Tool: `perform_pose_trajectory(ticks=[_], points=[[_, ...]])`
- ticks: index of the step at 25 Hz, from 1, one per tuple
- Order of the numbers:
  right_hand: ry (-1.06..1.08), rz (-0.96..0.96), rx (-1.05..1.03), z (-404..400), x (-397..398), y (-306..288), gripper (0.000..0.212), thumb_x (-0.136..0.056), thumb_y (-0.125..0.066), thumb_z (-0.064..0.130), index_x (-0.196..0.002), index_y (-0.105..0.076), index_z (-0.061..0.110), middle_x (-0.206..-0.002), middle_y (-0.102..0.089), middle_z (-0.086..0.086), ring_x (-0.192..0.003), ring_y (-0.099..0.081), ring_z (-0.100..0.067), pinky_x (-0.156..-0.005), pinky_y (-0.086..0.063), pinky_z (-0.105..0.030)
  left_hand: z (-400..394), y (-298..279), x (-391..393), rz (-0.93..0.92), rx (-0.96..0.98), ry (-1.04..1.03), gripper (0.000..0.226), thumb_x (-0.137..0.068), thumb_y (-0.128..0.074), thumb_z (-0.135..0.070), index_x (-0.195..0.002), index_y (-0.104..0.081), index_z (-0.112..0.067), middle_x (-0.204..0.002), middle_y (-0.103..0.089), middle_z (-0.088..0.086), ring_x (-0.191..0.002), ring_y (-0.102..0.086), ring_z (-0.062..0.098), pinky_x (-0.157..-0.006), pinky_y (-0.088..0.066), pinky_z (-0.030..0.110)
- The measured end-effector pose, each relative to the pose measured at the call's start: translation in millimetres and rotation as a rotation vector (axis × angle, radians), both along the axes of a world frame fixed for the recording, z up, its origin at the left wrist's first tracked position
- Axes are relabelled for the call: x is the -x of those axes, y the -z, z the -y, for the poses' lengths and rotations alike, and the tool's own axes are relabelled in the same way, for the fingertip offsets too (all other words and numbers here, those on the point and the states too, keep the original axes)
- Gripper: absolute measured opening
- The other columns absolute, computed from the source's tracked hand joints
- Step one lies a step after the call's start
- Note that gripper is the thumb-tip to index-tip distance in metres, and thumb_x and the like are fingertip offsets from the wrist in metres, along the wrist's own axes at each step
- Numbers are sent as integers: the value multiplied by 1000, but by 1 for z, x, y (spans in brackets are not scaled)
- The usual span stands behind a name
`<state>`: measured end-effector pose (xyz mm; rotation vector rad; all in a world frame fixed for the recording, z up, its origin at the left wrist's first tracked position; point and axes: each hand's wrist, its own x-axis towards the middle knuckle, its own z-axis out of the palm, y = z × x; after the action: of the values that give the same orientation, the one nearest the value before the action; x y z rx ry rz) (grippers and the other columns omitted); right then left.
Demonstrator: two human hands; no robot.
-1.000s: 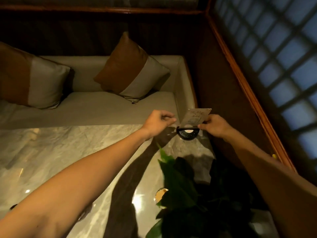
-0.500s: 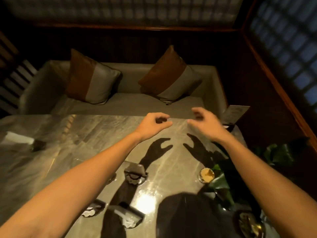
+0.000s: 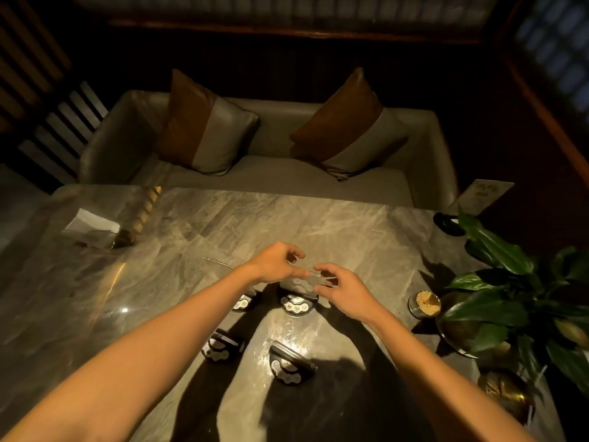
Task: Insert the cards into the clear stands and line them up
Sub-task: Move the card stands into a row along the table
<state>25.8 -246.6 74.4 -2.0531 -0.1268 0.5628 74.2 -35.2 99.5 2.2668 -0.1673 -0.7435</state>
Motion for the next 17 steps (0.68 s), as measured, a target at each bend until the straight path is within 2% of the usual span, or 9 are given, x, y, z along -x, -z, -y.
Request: perform_pose_trajectory(ticks=[2,4,6,8,12,14,17], points=[[9,55,-2,-7,5,7,30,-88,-72,21,-116,-67,30,-102,-71,15,-91,-67,-3,-78,-48,-17,-5,9,6,41,42,-51,52,-78,-83,-40,-120,-69,-13,-114,-70,0,-109,-65,17,-97,-51,31],[46,106,37,-13,5,10,22,-91,-68,17,-109,-70,29,-91,-71,15,-82,-66,-5,-74,-50,-23,-9,16,11,74,69,-100,40,-77,-84,-38,-108,-73,-16,-103,-72,-3,-100,-68,14,-90,-53,27],[76,132,81,-16,4,12,21,-93,-63,14,-106,-71,28,-89,-71,13,-81,-65,-5,-75,-51,-26,-12,22,16,112,42,-120,27,-79,-83,-33,-101,-75,-20,-95,-73,-5,-90,-68,14,-79,-51,23],[73,140,101,-16,2,12,20,-94,-62,14,-106,-72,26,-90,-72,11,-84,-66,-7,-76,-52,-27,-15,27,22,155,33,-142,11,-84,-78,-33,-92,-77,-25,-83,-74,-6,-77,-68,16,-68,-50,26],[82,172,164,-7,-1,9,14,-96,-59,17,-102,-70,23,-83,-70,7,-78,-64,-11,-70,-50,-31,-10,28,29,196,118,-200,3,-85,-76,-34,-86,-78,-31,-70,-70,-17,-58,-58,-2,-56,-39,16],[77,184,182,2,-3,5,12,-97,-59,18,-101,-69,22,-80,-69,6,-75,-63,-11,-66,-45,-29,-4,25,31,169,175,-231,10,-85,-77,-31,-94,-78,-28,-81,-73,-14,-67,-62,-1,-64,-46,18],[77,197,195,24,1,-2,12,-97,-60,18,-103,-69,22,-82,-69,9,-77,-63,-9,-67,-44,-27,0,13,41,97,186,-256,48,-81,-80,-38,-123,-67,-20,-112,-70,-10,-86,-73,14,-80,-60,29]])
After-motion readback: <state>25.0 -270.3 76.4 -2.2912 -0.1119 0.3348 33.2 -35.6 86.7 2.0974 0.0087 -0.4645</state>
